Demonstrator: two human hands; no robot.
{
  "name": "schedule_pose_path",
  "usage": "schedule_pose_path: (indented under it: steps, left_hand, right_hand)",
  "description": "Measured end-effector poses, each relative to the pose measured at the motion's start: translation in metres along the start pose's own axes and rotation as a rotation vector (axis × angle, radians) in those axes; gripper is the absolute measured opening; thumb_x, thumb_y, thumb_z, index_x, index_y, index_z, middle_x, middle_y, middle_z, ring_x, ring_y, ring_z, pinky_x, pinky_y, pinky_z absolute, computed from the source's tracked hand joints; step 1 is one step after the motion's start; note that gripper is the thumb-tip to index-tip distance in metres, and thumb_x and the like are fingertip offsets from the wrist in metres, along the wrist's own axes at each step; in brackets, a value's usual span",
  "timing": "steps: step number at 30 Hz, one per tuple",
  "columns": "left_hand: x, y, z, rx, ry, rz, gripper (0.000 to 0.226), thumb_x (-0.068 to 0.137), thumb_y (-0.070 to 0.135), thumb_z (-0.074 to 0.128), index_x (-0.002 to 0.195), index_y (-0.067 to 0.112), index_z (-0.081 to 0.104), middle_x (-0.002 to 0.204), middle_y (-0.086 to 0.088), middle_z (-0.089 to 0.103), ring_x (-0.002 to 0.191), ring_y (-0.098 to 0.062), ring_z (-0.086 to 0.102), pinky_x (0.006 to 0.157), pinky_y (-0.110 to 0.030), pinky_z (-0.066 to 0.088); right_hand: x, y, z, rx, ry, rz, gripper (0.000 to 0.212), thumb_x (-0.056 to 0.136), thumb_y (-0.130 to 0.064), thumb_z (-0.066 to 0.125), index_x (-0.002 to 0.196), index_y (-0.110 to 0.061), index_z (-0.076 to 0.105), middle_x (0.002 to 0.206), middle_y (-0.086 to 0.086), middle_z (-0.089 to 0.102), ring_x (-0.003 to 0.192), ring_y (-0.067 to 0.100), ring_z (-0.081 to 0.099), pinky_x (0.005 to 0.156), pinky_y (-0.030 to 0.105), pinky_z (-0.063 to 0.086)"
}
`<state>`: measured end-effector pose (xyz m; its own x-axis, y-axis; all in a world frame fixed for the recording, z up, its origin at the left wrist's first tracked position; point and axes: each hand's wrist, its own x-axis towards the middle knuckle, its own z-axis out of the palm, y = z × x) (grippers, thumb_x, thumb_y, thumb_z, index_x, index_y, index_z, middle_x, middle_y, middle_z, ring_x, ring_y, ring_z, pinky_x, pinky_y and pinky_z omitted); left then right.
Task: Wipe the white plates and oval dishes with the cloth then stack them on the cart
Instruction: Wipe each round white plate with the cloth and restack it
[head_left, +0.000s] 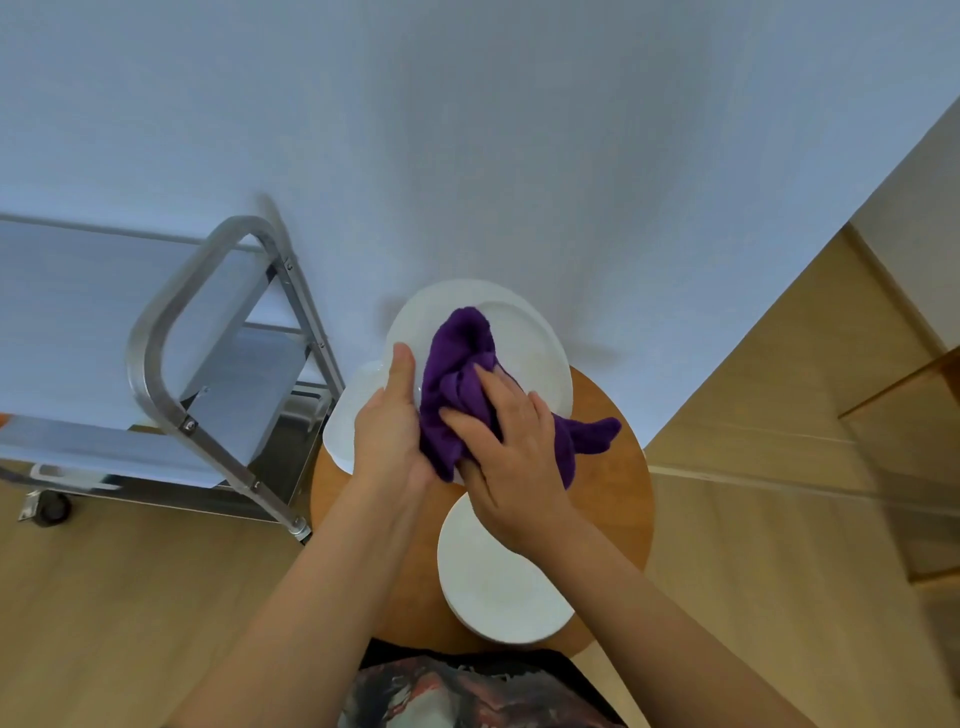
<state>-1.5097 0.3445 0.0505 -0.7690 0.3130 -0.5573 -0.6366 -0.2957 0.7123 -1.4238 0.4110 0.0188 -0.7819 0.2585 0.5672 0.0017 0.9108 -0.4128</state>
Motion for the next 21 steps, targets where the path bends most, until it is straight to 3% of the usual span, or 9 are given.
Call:
schedule_pose_path:
  steps: [2, 7, 11, 13, 15, 17, 19, 21]
  left_hand:
    - [-0.001, 0.001, -0.002, -0.098, -0.016, -0.113, 0.050, 0.078, 0.055, 0.066, 0.102, 0.011, 0.062, 0.093, -0.012, 0.074, 0.078, -0.032, 0.072, 0.061, -0.043, 0.059]
    - [0.009, 0.006, -0.008, 0.082, -0.095, -0.064, 0.049, 0.084, 0.053, 0.059, 0.113, 0.013, 0.063, 0.106, -0.011, 0.071, 0.100, -0.031, 0.065, 0.093, -0.049, 0.050]
    - [0.010, 0.009, -0.008, 0.177, -0.163, -0.038, 0.051, 0.085, 0.054, 0.056, 0.118, 0.016, 0.062, 0.112, -0.009, 0.069, 0.106, -0.030, 0.063, 0.097, -0.052, 0.047]
    - [0.011, 0.009, -0.009, 0.259, -0.115, 0.045, 0.042, 0.086, 0.054, 0.056, 0.106, 0.018, 0.064, 0.105, -0.006, 0.070, 0.101, -0.028, 0.064, 0.091, -0.049, 0.050]
    - [0.012, 0.007, -0.012, 0.426, -0.039, 0.160, 0.034, 0.087, 0.056, 0.055, 0.090, 0.023, 0.062, 0.094, 0.000, 0.068, 0.092, -0.023, 0.063, 0.079, -0.042, 0.051]
    - [0.014, 0.004, -0.015, 0.595, -0.008, 0.281, 0.036, 0.088, 0.053, 0.055, 0.083, 0.018, 0.060, 0.087, -0.002, 0.066, 0.084, -0.022, 0.060, 0.074, -0.042, 0.050]
    - [0.013, -0.003, -0.019, 0.758, 0.011, 0.439, 0.046, 0.087, 0.047, 0.058, 0.083, 0.002, 0.060, 0.086, -0.015, 0.065, 0.078, -0.026, 0.058, 0.077, -0.048, 0.050]
    - [0.010, -0.016, -0.022, 0.985, -0.029, 0.631, 0.048, 0.085, 0.047, 0.060, 0.082, -0.001, 0.057, 0.078, -0.014, 0.062, 0.072, -0.027, 0.057, 0.071, -0.045, 0.052]
  right_hand:
    - [-0.009, 0.008, -0.004, -0.036, -0.016, -0.061, 0.029, 0.086, -0.022, 0.051, 0.103, -0.007, 0.071, 0.122, 0.021, 0.060, 0.111, 0.040, 0.057, 0.089, 0.055, 0.047]
    - [-0.035, 0.043, -0.009, -0.149, -0.009, -0.290, 0.026, 0.081, -0.029, 0.062, 0.104, -0.020, 0.054, 0.120, 0.011, 0.049, 0.106, 0.029, 0.051, 0.083, 0.039, 0.046]
    - [-0.048, 0.067, -0.014, -0.204, -0.016, -0.367, 0.032, 0.078, -0.030, 0.066, 0.104, -0.020, 0.050, 0.122, 0.008, 0.042, 0.107, 0.027, 0.048, 0.084, 0.036, 0.047]
    - [-0.052, 0.074, -0.015, -0.212, -0.062, -0.322, 0.025, 0.079, -0.026, 0.060, 0.101, -0.016, 0.052, 0.118, 0.008, 0.046, 0.100, 0.024, 0.048, 0.080, 0.032, 0.048]
    - [-0.053, 0.074, -0.016, -0.132, -0.137, -0.075, 0.018, 0.082, -0.020, 0.051, 0.095, -0.010, 0.060, 0.109, 0.009, 0.055, 0.092, 0.018, 0.048, 0.077, 0.023, 0.046]
    - [-0.046, 0.069, -0.020, 0.131, -0.192, 0.429, 0.017, 0.087, -0.009, 0.045, 0.082, -0.009, 0.061, 0.094, 0.005, 0.058, 0.082, 0.014, 0.049, 0.069, 0.017, 0.040]
    - [-0.037, 0.068, -0.026, 0.503, -0.037, 0.927, 0.027, 0.092, -0.006, 0.041, 0.070, -0.013, 0.056, 0.072, 0.001, 0.058, 0.068, 0.015, 0.052, 0.057, 0.017, 0.042]
    - [-0.027, 0.065, -0.032, 0.935, 0.146, 1.212, 0.038, 0.095, -0.021, 0.043, 0.065, -0.019, 0.065, 0.063, -0.003, 0.063, 0.066, 0.015, 0.057, 0.058, 0.023, 0.046]
